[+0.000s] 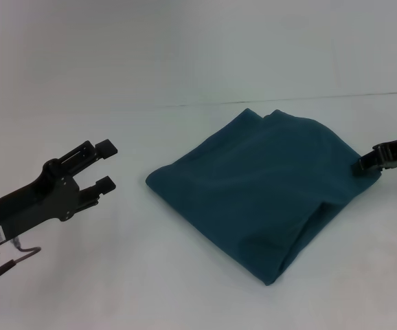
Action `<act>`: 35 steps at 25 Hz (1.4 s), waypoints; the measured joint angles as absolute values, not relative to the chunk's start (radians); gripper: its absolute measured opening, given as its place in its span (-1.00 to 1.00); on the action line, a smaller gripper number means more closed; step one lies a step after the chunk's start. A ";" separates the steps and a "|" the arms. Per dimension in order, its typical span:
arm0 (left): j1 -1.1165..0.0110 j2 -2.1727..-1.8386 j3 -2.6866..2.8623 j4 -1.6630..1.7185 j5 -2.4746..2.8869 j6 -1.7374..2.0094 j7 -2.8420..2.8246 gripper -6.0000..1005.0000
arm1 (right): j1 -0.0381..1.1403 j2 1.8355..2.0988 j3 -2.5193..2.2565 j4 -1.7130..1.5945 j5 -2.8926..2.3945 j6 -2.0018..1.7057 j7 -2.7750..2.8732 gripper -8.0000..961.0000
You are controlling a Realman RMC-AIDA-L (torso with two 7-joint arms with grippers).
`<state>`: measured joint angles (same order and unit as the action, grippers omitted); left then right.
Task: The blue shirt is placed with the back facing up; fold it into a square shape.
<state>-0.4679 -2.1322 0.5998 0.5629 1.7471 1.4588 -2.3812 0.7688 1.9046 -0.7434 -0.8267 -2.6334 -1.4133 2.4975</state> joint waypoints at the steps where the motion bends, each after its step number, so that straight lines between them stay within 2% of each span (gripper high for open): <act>1: -0.468 -2.132 0.600 0.563 1.747 1.459 -2.381 0.83 | 0.769 1.905 -0.741 -0.825 -2.633 -1.410 2.501 -0.29; 6: -0.468 -2.132 0.600 0.563 1.749 1.459 -2.381 0.83 | 0.771 1.906 -0.742 -0.827 -2.633 -1.408 2.504 -0.37; 12: -0.469 -2.131 0.600 0.554 1.749 1.459 -2.381 0.83 | 0.777 1.912 -0.746 -0.857 -2.636 -1.408 2.526 -0.83; 17: -0.469 -2.130 0.600 0.554 1.748 1.460 -2.381 0.83 | 0.781 1.913 -0.768 -0.883 -2.641 -1.389 2.568 -0.96; 20: -0.469 -2.129 0.600 0.554 1.747 1.460 -2.381 0.83 | 0.787 1.918 -0.802 -0.875 -2.647 -1.364 2.580 -0.96; 29: -0.468 -2.129 0.594 0.552 1.747 1.461 -2.381 0.83 | 0.850 1.970 -0.858 -0.796 -2.834 -1.246 2.622 -0.96; 35: -0.469 -2.129 0.594 0.552 1.747 1.459 -2.381 0.83 | 0.869 1.986 -0.869 -0.791 -2.894 -1.204 2.654 -0.96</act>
